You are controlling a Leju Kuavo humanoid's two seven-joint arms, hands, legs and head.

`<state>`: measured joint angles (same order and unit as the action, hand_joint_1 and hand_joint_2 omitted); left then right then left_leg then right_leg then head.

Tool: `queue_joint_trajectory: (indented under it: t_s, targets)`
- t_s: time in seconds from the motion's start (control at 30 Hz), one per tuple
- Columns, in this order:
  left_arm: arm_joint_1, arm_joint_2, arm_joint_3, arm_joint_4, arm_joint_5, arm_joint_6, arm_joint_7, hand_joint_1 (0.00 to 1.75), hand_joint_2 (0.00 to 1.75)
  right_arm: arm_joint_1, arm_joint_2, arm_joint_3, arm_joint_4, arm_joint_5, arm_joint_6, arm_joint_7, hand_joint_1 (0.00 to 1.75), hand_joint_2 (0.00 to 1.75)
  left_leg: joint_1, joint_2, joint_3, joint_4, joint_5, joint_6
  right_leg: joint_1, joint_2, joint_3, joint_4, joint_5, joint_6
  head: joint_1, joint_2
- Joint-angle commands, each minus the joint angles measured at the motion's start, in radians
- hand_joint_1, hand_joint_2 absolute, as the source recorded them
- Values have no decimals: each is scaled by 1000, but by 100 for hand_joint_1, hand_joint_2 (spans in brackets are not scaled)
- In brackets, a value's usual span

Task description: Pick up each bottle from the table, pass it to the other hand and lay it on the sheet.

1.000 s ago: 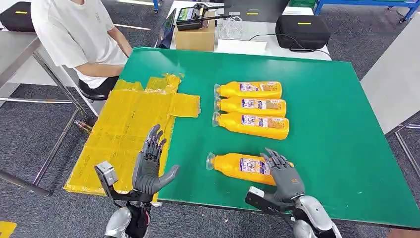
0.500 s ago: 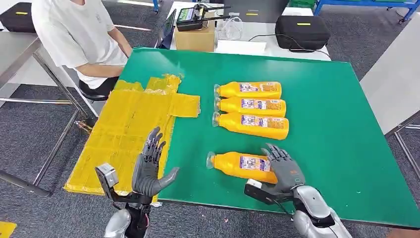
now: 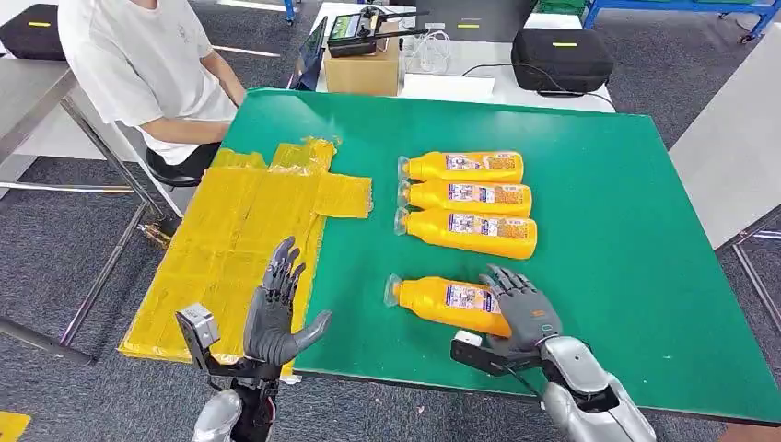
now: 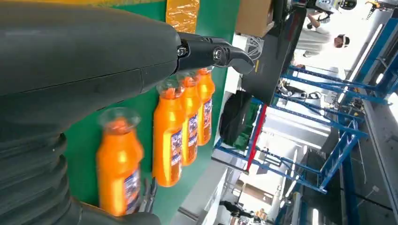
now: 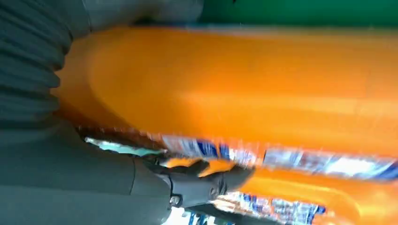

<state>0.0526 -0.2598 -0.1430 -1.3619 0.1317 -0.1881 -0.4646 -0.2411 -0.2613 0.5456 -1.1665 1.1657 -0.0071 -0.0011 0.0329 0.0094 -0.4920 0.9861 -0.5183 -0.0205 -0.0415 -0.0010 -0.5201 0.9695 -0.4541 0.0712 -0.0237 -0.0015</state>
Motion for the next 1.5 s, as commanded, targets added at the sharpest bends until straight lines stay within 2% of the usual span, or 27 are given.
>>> queue_joint_trajectory:
  t_s: [0.03,0.1,0.13,0.17,0.2,0.27,0.33,0.37,0.4,0.43,0.6,0.77,0.8,0.83,0.9,1.07,1.13,1.3,1.43,1.5]
  targets:
    - [-40,9,34,69,-16,8,-1,0,175,-152,-16,123,251,-74,72,-19,175,175,0,1,3,-3,1,3,1,2,3,-3,2,-4,0,0]
    - [-49,9,30,82,-18,9,-3,0,175,-166,-12,127,299,-145,91,-58,175,175,0,1,4,-3,1,3,1,2,3,-4,2,-5,0,0]
    - [-55,15,21,91,-18,5,-9,0,175,-153,-8,92,308,-254,97,-131,175,175,0,0,3,-2,1,2,1,1,2,-3,1,-4,0,0]
    - [-48,34,-6,75,2,3,-24,0,175,-49,25,-9,179,-472,43,-250,175,175,0,0,6,-2,1,2,1,0,5,-3,1,-4,0,0]
    - [-46,35,-7,71,3,3,-24,0,175,-45,24,-6,164,-473,44,-250,175,175,0,0,7,-2,1,2,1,0,6,-3,1,-4,0,0]
    - [-46,39,-17,68,12,4,-27,0,175,-1,56,-68,102,-556,19,-317,175,175,1,-3,12,-3,2,3,2,-2,12,-5,2,-4,0,0]
    - [-43,41,-21,64,15,5,-28,0,175,18,65,-74,61,-562,18,-323,175,175,1,-1,14,-3,1,2,2,-1,13,-4,1,-4,0,0]
    - [-42,41,-25,63,19,6,-30,0,175,44,89,-109,14,-598,-18,-388,175,175,1,0,14,-3,0,2,2,-1,13,-3,0,-4,0,0]
    - [-41,41,-31,63,20,6,-30,0,175,70,110,-131,-31,-618,-27,-405,175,175,1,-1,14,-3,1,2,3,-1,13,-4,1,-5,0,0]
    - [-40,40,-35,63,20,6,-30,0,175,82,114,-129,-63,-611,-26,-380,175,175,1,0,13,-2,0,1,2,0,12,-2,0,-3,0,0]
    - [-28,57,-118,75,-113,107,-46,0,175,191,247,-225,-295,-716,-123,-483,175,175,1,1,9,-3,-1,2,2,2,7,-1,0,-5,-1,0]
    - [-39,61,-189,120,-181,129,-60,0,175,206,290,-217,-362,-719,-177,-501,175,175,1,-1,6,-3,0,3,2,0,6,-2,-1,-5,0,0]
    - [-50,75,-225,131,-257,171,-74,0,175,201,298,-215,-350,-744,-167,-507,175,175,0,-1,5,-3,0,3,1,0,4,-2,0,-4,0,0]
    - [-61,90,-266,136,-422,307,-107,0,175,188,289,-194,-328,-745,-132,-504,175,175,0,-1,3,-2,0,2,1,0,3,-1,0,-3,0,0]
    - [-78,100,-307,156,-551,390,-104,0,175,161,276,-153,-281,-737,-76,-524,175,175,0,-2,5,-3,1,2,1,-1,4,-2,0,-5,0,0]
    - [-92,94,-309,173,-535,353,-101,0,175,148,280,-120,-257,-714,-72,-552,175,175,1,0,5,-4,1,3,2,1,4,-3,1,-5,0,0]
    - [-99,86,-300,178,-500,298,-99,0,175,129,270,-70,-247,-684,-49,-575,175,175,0,0,4,-2,0,2,1,1,3,-1,0,-3,-1,0]
    - [-104,61,-269,165,-356,127,-99,0,175,61,342,15,-130,-699,-20,-571,175,175,1,3,5,-3,0,3,2,4,3,-2,1,-5,0,0]
    - [-115,32,-235,168,-186,-7,-49,0,175,35,364,108,-63,-609,-63,-604,175,175,1,3,4,-3,0,2,2,4,3,-2,1,-5,0,0]
    - [-118,31,-236,166,-184,-8,-47,0,175,40,368,114,-58,-604,-73,-606,175,175,1,1,3,-2,0,2,2,2,2,-2,1,-3,0,0]
